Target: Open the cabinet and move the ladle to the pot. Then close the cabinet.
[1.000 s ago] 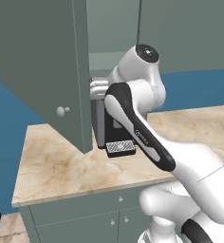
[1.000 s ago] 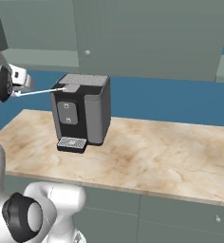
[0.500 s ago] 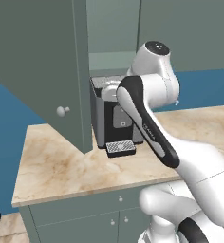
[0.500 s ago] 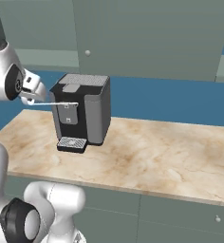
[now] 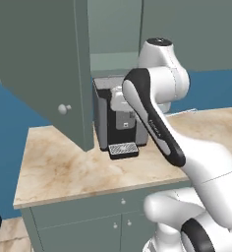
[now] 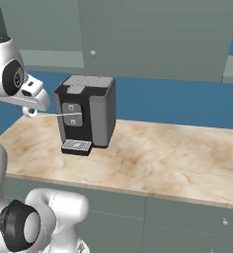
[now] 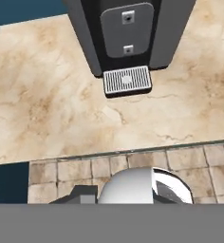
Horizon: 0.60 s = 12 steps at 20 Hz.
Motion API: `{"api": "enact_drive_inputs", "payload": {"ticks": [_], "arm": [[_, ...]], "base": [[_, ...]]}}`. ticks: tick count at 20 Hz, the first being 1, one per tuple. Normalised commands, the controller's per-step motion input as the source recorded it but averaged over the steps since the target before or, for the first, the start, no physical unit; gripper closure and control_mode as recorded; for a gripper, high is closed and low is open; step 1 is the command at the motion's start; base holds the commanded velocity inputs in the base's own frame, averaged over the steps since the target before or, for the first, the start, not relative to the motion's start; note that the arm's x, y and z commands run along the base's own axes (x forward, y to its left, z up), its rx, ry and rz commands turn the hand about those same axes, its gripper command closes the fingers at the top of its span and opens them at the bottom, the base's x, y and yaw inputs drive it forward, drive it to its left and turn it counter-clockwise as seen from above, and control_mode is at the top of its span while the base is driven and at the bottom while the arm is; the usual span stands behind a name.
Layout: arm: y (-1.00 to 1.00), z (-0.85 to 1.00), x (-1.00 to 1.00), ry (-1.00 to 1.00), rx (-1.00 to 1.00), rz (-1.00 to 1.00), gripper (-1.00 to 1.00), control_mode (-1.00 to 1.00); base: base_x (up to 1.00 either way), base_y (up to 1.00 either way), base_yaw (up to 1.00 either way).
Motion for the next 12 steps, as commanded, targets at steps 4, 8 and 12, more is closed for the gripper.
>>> {"api": "enact_drive_inputs", "payload": {"ticks": [4,8,12], "arm": [[0.0,0.0,0.0,0.0,0.0,0.0,1.0,1.0],[0.0,0.0,0.0,0.0,0.0,0.0,1.0,1.0],[0.0,0.0,0.0,0.0,0.0,0.0,1.0,1.0]], "base": [[-1.0,-0.48,-0.07],[-0.89,-0.53,-0.26],[-0.03,-0.15,-0.94]]}}
